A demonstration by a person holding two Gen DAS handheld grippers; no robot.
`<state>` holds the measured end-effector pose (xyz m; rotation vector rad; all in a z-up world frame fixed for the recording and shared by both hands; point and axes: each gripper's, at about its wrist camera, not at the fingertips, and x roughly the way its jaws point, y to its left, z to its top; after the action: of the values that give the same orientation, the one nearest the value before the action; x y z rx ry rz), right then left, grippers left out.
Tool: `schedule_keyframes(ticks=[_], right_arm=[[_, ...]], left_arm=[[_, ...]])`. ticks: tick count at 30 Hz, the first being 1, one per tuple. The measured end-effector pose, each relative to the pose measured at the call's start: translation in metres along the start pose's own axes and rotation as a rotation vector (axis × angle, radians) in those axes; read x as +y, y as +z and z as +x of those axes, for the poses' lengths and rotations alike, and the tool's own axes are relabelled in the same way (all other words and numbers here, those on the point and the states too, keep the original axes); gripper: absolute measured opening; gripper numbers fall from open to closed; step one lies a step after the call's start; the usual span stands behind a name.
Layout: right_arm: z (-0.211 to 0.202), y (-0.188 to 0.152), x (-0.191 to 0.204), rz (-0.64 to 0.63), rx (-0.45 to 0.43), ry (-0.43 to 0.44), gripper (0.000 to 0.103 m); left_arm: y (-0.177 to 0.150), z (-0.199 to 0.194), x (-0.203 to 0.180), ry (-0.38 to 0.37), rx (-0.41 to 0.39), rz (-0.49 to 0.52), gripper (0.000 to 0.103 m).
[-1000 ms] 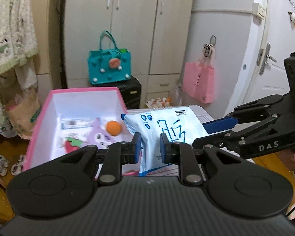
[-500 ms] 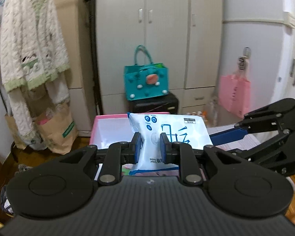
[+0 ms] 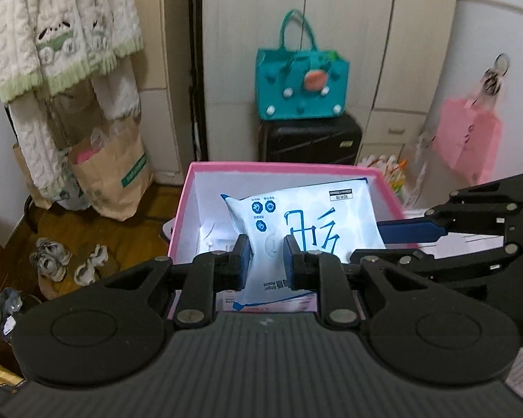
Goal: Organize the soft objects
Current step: 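Lower the wipes packet into the pink box and open the left tool, then lift the left tool out of the box toward the pink scrunchie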
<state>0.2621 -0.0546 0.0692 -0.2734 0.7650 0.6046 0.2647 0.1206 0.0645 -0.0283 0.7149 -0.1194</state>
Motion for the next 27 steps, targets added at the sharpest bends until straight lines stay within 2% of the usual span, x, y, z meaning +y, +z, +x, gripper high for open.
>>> schedule_keyframes(ticks=[4,7,10,12,14,17,21,27], right_arm=[[0.013,-0.002,-0.003,0.040,0.030,0.058,0.031],[0.020,-0.001,-0.004,0.041,0.042,0.063,0.031],[0.030,0.001,-0.012,0.055,0.060,0.072,0.031],[0.036,0.002,-0.021,0.097,0.060,0.070,0.032],[0.038,0.001,-0.023,0.107,0.055,0.085,0.032],[0.025,-0.005,-0.028,0.158,0.027,0.129,0.032],[0.006,-0.011,-0.022,0.141,0.008,0.124,0.032],[-0.027,-0.019,-0.012,0.149,0.011,0.187,0.032]], left_arm=[[0.001,0.015,0.002,0.035,0.015,-0.013,0.019],[0.003,0.024,0.004,0.047,0.043,-0.014,0.019],[0.007,0.036,0.003,0.066,0.102,0.022,0.021],[0.013,0.041,0.006,0.066,0.116,0.015,0.021],[0.014,0.043,0.005,0.076,0.111,0.037,0.021],[0.003,0.036,0.000,0.136,0.078,0.076,0.021],[-0.010,0.018,-0.002,0.078,0.072,0.060,0.022],[-0.020,-0.019,-0.012,0.034,0.072,0.083,0.022]])
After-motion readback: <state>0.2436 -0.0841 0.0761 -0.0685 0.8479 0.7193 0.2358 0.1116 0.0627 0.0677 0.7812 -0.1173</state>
